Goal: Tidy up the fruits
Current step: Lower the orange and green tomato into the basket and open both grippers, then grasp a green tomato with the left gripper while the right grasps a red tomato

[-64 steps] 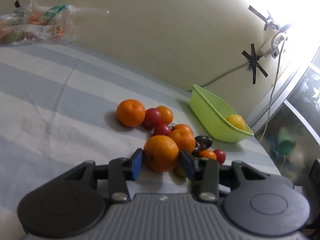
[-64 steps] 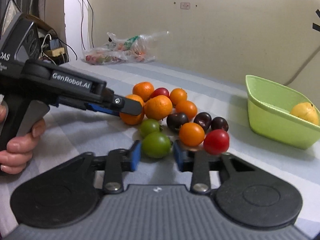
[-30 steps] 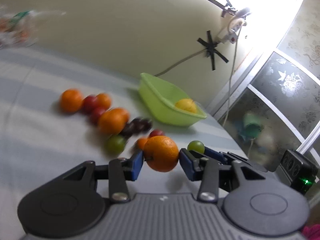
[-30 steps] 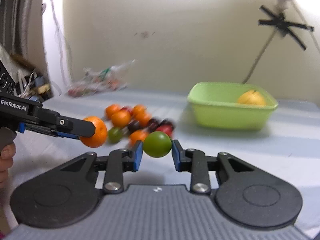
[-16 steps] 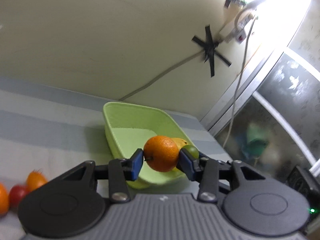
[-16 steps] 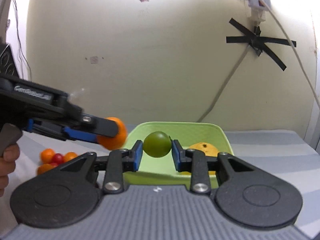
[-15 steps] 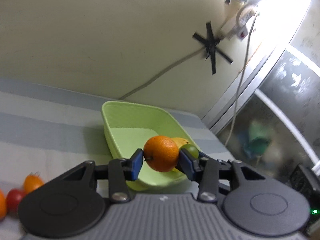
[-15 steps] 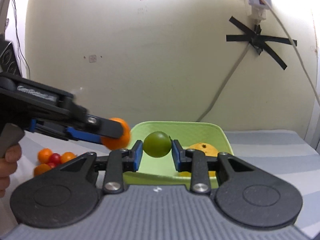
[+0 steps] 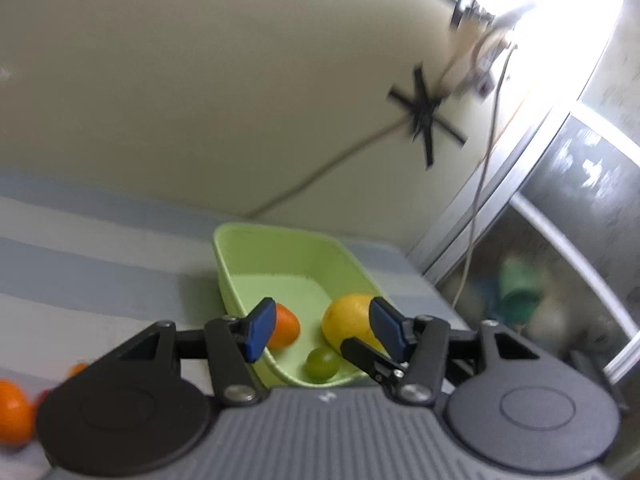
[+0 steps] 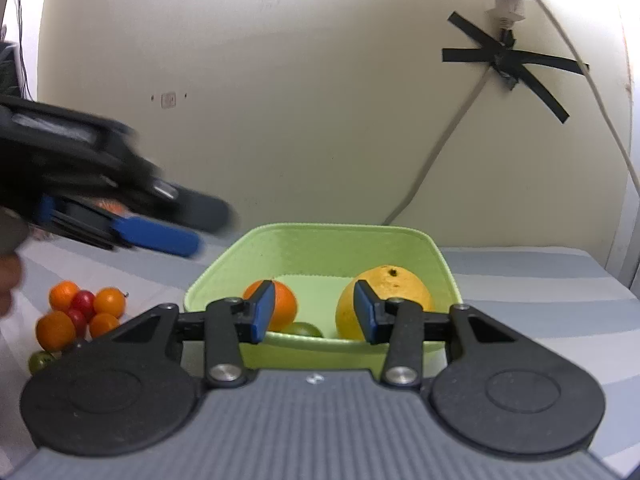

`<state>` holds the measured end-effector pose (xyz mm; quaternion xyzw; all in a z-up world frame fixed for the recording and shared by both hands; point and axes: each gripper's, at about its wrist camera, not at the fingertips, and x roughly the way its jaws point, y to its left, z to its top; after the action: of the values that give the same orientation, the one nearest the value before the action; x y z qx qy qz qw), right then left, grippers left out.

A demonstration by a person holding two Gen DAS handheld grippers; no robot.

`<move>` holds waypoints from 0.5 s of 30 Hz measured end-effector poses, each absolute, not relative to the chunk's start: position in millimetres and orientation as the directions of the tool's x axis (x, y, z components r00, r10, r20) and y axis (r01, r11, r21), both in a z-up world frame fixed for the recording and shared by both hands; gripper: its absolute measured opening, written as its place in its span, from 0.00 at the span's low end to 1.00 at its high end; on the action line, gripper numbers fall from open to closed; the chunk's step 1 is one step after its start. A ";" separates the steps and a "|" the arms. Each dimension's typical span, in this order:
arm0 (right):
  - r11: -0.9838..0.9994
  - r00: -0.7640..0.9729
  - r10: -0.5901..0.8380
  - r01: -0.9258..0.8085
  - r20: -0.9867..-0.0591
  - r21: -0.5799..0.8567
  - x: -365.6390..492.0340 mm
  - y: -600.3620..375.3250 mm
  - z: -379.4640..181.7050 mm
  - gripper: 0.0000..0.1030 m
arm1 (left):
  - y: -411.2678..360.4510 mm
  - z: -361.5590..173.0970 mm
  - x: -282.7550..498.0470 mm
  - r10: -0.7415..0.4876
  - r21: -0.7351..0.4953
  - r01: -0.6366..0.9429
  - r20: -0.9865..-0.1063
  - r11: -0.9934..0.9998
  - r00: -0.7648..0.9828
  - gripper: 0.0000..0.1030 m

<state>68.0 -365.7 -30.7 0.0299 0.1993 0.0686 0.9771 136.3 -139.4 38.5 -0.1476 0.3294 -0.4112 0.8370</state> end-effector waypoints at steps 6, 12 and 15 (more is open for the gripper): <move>0.978 0.922 0.194 -0.155 -0.335 0.139 48.4 -362.7 -21.6 0.44 | -59.6 49.1 95.4 -0.741 -0.520 0.534 -0.379 0.666 0.555 0.51; 0.950 0.899 0.307 -0.270 -0.311 0.157 20.3 -339.8 -22.4 0.44 | -6.5 27.6 66.7 -0.671 -0.506 0.455 -0.427 0.733 0.606 0.51; 0.941 0.877 0.336 -0.303 -0.343 0.148 10.6 -323.9 -27.6 0.44 | 5.4 13.0 62.1 -0.671 -0.535 0.425 -0.443 0.730 0.595 0.51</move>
<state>10.6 -323.9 -27.6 0.0452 0.1848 0.1650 0.9678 62.1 5.4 13.0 -0.1908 0.3225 -0.3140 0.8723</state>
